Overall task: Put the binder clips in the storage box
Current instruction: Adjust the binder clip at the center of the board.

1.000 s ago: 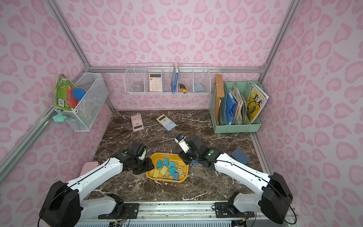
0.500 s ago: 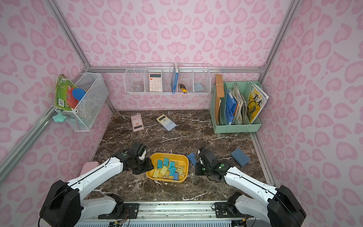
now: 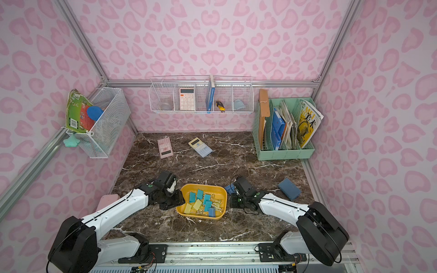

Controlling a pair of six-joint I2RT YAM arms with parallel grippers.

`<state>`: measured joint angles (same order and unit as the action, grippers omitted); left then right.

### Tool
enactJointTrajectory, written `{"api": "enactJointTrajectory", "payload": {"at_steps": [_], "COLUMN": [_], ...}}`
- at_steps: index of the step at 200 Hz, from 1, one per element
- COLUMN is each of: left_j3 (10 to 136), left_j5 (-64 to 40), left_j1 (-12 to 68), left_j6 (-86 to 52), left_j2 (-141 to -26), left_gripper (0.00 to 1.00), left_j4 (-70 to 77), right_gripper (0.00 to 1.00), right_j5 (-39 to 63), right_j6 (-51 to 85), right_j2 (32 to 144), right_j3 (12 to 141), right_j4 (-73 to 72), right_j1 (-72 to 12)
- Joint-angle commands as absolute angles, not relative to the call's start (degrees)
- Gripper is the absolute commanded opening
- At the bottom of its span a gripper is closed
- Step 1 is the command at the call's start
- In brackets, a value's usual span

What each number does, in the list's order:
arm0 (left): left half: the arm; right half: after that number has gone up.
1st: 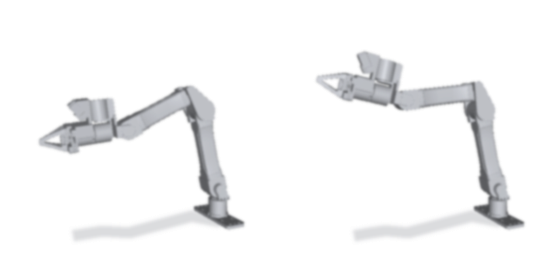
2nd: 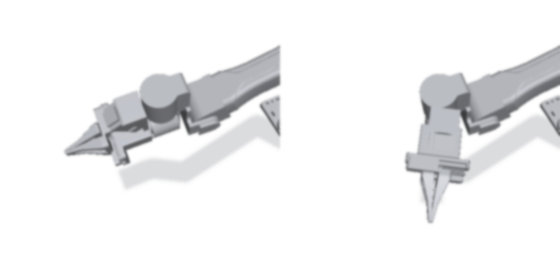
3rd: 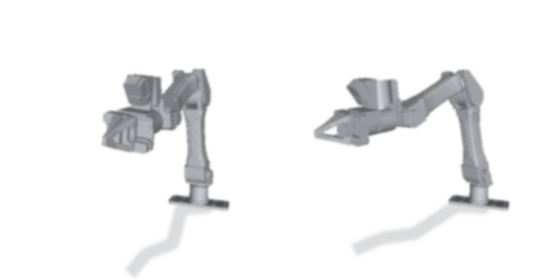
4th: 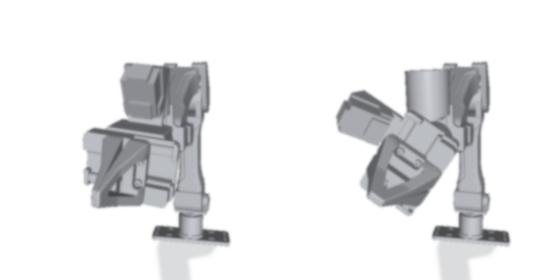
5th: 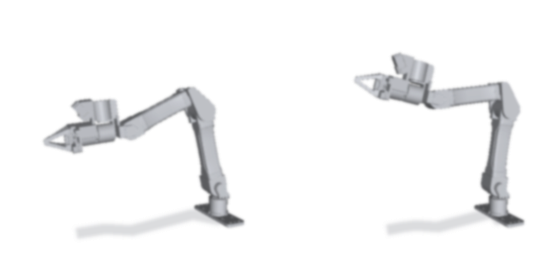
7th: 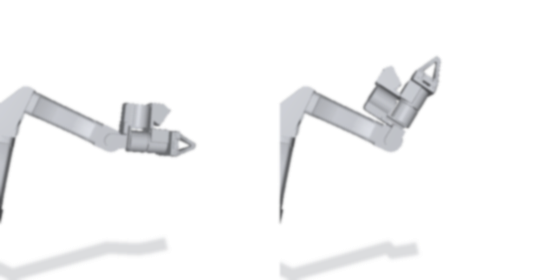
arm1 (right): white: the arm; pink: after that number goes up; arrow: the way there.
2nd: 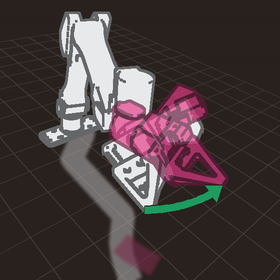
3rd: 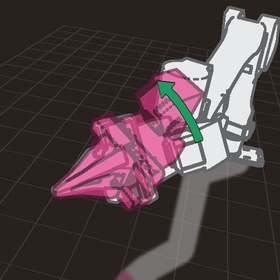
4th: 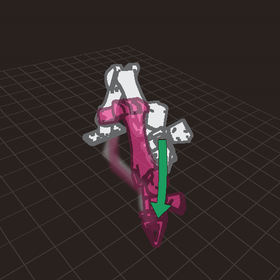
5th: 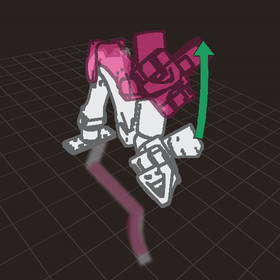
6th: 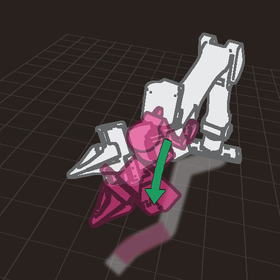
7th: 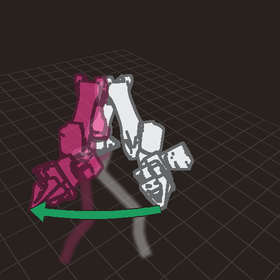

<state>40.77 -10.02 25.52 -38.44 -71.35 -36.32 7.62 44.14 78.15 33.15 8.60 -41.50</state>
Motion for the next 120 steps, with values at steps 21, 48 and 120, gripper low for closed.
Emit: {"api": "enactJointTrajectory", "payload": {"at_steps": [21,48,120], "left_j3": [41.23,41.35,41.22], "left_j5": [-9.96,-10.15,-10.65], "left_j1": [25.49,25.49,25.49], "left_j6": [-37.53,-37.49,-37.40], "left_j2": [-71.54,-71.76,-71.64], "left_gripper": [0.54,0.54,0.54], "left_j4": [-36.69,-36.47,-36.30], "right_gripper": [0.00,0.00,0.16], "right_j5": [5.21,3.60,-1.78], "right_j6": [39.95,36.99,33.42], "right_j2": [82.95,85.99,82.97], "right_j3": [35.64,38.67,42.29], "right_j4": [8.67,9.65,14.68], "right_j1": [-36.98,-32.81,-35.68]}}
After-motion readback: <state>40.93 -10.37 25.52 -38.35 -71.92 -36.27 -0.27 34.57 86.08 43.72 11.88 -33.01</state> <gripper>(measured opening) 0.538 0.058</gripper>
